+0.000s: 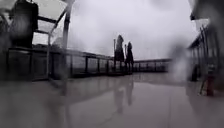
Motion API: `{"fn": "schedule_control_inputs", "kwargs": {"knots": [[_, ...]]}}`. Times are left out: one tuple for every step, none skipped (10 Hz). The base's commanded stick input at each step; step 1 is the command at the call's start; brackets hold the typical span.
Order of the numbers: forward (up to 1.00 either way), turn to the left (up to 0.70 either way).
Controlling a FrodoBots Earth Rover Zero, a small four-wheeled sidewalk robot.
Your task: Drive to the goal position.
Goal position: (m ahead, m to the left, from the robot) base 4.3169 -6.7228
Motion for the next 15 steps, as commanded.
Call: {"fn": "schedule_control_inputs", "kwargs": {"knots": [[0.7,-0.27],[0.7,-0.27],[0.7,-0.27],[0.7,-0.27],[0.7,-0.27],[0.7,-0.27],[0.7,-0.27],[0.7,-0.27],[0.7,-0.16],[0.7,0.0],[0.7,0.0],[0.7,0.0],[0.7,0.16],[0.7,0.27],[0.7,0.27]]}}
